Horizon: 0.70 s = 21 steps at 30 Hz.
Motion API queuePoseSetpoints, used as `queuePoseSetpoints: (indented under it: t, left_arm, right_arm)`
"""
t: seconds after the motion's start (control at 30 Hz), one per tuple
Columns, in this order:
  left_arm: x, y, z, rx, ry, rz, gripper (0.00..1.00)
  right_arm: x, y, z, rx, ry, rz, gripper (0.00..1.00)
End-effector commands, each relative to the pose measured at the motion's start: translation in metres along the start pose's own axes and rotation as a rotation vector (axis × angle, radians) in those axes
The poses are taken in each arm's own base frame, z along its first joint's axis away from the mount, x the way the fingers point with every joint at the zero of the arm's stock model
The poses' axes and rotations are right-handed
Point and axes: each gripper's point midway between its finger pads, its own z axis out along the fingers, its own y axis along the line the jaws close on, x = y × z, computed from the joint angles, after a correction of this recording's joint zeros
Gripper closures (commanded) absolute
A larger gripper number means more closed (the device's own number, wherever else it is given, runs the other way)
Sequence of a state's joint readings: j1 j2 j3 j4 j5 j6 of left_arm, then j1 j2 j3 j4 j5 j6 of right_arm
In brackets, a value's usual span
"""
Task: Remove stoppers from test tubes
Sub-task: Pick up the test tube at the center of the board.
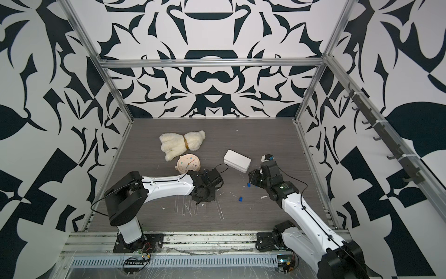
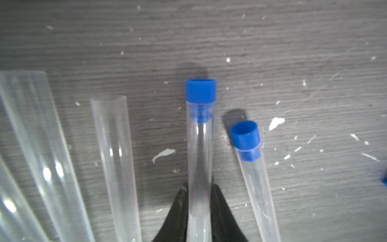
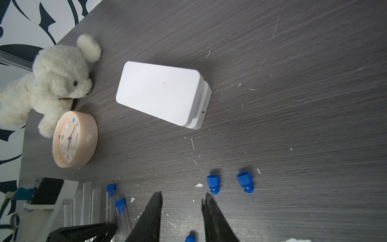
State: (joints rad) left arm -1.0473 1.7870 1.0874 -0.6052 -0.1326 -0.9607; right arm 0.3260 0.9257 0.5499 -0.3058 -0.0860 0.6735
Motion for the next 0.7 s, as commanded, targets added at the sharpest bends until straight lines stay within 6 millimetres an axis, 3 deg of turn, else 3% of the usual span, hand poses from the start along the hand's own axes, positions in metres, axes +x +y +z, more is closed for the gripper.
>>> queuePoseSetpoints:
  t: [0.0,0.47,0.67]
  left_arm:
    - [0.0161,0.02,0.0061,-0.091,0.082,0.025,0.76]
    - [0.0196,0.025,0.0119,-0.136,0.115,0.026,0.74]
    - [0.0218,0.0243,0.0136,-0.133,0.128,0.031,0.78]
  right_arm:
    - [-0.0053,0.0049,0.0006,-0.021,-0.022,-0.004,0.66]
    - [-0.0052,0.0046,0.0006,-0.021,-0.023,-0.009,0.67]
    - [-0.0056,0.0047,0.0007,-0.021,-0.023,-0.008,0.67]
